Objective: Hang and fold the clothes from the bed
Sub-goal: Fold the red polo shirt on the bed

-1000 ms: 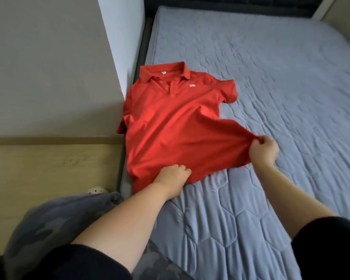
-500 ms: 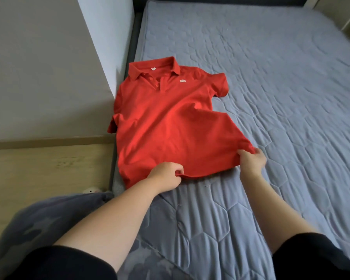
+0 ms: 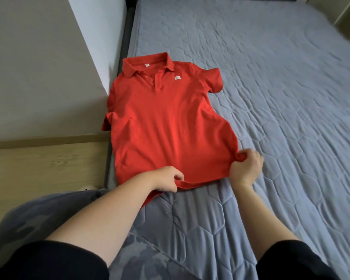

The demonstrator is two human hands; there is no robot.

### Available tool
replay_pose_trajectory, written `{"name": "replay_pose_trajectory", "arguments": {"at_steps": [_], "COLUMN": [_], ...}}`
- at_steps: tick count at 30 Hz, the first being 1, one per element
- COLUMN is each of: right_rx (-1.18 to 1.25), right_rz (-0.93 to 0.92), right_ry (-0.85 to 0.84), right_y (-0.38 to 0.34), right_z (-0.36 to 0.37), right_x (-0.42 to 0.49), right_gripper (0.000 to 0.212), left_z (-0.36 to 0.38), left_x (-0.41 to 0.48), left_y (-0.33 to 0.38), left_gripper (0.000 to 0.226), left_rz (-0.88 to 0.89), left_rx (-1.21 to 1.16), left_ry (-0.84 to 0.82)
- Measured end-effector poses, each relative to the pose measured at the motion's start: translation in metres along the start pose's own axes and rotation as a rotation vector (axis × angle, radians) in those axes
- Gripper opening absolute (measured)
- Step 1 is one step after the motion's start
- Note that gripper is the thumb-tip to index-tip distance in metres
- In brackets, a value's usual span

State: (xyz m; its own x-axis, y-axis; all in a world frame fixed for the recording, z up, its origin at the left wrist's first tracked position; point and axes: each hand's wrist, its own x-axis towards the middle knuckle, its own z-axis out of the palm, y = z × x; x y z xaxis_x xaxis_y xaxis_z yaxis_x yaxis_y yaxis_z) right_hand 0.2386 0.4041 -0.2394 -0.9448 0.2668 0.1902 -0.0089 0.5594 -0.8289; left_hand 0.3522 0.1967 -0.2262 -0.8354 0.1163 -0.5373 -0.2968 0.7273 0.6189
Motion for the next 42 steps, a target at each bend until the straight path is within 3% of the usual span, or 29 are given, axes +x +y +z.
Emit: {"name": "replay_pose_trajectory", "arguments": {"at_steps": [3, 7, 12, 14, 19, 25, 29, 31, 33, 35, 38, 40, 42], "right_rx": [0.085, 0.078, 0.024, -0.016, -0.168, -0.272, -0.624, -0.685, -0.633, -0.581, -0.732, -0.787, -0.72], "right_rz": [0.487, 0.579, 0.301, 0.305, 0.509, 0.387, 0.416, 0.21, -0.147, -0.379, -0.286, -0.191, -0.092], "right_ry": [-0.099, -0.277, 0.145, 0.206, 0.007, -0.062, -0.1, -0.144, -0.231, -0.393, -0.646, -0.656, -0.592], "right_y": [0.019, 0.027, 0.028, 0.034, 0.054, 0.055, 0.035, 0.017, 0.002, -0.005, 0.007, 0.007, -0.009], "right_z": [0.0, -0.006, -0.027, -0.031, -0.027, -0.027, -0.017, -0.002, 0.016, 0.033, 0.05, 0.057, 0.065], "right_x": [-0.004, 0.017, 0.026, 0.027, 0.017, 0.005, 0.004, 0.001, -0.008, -0.02, -0.038, -0.041, -0.043], "right_gripper": [0.018, 0.038, 0.021, 0.022, 0.033, 0.024, 0.034, 0.049, 0.064, 0.063, 0.059, 0.062, 0.065], "left_z": [0.011, 0.018, 0.015, 0.016, 0.021, 0.015, 0.019, 0.025, 0.027, 0.025, 0.016, 0.006, -0.012], "left_x": [0.001, 0.003, 0.001, -0.001, -0.007, -0.011, -0.015, -0.014, -0.012, -0.011, -0.017, -0.022, -0.027], "left_y": [0.001, 0.007, 0.006, 0.008, 0.013, 0.016, 0.021, 0.021, 0.021, 0.019, 0.014, 0.005, -0.01], "left_gripper": [0.028, 0.025, 0.029, 0.031, 0.029, 0.03, 0.03, 0.03, 0.031, 0.028, 0.026, 0.026, 0.024], "left_rz": [-0.014, 0.032, 0.026, 0.049, 0.052, 0.034, 0.076, 0.092, 0.066, 0.019, -0.08, -0.159, -0.222], "left_rx": [0.156, 0.378, 0.388, 0.433, 0.491, 0.33, 0.407, 0.45, 0.421, 0.308, 0.022, -0.195, -0.235], "left_ry": [-0.021, -0.017, -0.057, -0.066, -0.051, -0.088, -0.12, -0.152, -0.214, -0.279, -0.311, -0.205, 0.139]}}
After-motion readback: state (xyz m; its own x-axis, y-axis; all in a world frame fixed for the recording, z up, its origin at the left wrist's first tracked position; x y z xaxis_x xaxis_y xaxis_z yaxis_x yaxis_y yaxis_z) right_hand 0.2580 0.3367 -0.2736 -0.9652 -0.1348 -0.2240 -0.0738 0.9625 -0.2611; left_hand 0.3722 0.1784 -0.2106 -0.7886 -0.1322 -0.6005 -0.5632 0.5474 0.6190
